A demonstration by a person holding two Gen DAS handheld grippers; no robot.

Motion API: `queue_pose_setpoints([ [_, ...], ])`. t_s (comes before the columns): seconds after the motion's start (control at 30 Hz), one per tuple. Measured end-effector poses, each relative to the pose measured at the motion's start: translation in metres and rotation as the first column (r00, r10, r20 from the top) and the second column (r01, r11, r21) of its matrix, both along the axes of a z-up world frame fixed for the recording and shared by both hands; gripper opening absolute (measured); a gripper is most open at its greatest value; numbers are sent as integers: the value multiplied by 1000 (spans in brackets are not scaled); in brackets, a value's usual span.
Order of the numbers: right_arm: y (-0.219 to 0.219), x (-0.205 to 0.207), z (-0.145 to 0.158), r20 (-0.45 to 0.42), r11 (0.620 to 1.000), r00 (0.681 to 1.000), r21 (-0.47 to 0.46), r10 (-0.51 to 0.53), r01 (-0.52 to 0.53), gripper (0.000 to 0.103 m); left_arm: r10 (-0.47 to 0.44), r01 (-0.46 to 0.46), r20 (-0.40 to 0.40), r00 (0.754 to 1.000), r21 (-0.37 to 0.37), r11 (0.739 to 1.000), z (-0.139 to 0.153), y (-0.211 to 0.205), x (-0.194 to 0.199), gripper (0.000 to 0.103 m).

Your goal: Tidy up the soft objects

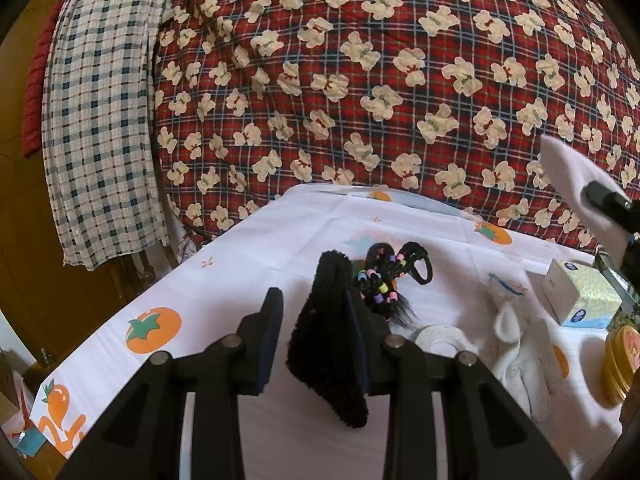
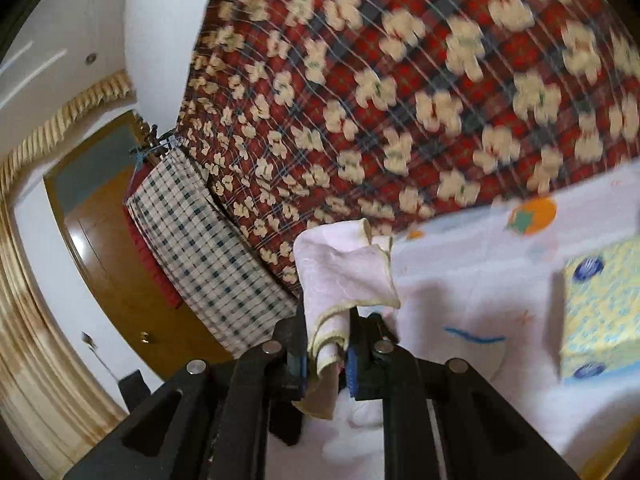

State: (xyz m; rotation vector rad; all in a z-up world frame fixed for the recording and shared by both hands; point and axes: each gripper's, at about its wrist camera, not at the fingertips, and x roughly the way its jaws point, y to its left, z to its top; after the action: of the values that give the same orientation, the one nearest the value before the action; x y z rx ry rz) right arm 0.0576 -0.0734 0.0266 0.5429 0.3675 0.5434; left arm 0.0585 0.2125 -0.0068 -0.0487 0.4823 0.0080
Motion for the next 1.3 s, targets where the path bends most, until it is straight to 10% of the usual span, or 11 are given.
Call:
queue_pose_setpoints([
  [0.53, -11, -9, -3, 5, 984, 988, -94, -152, 152, 15, -8, 19, 102, 995, -110, 994, 8, 18, -18, 31],
  [0.77, -14, -17, -3, 22, 982, 988, -104, -153, 155, 15, -22, 9, -40, 999, -292, 956, -12, 44, 1, 31],
  [0.9, -20, -24, 0, 38, 983, 987, -86, -159, 161, 15, -56, 42, -45, 997, -258, 965, -13, 28, -6, 66],
  [1.03, -26, -34, 5, 66, 982, 984, -82, -164, 169, 15, -135, 121, -87, 987, -148, 982, -7, -7, -1, 70],
  [1.3, -34, -58, 12, 154, 965, 967, -135, -204, 225, 15, -116, 45, -338, 934, -211, 976, -41, -22, 53, 62],
])
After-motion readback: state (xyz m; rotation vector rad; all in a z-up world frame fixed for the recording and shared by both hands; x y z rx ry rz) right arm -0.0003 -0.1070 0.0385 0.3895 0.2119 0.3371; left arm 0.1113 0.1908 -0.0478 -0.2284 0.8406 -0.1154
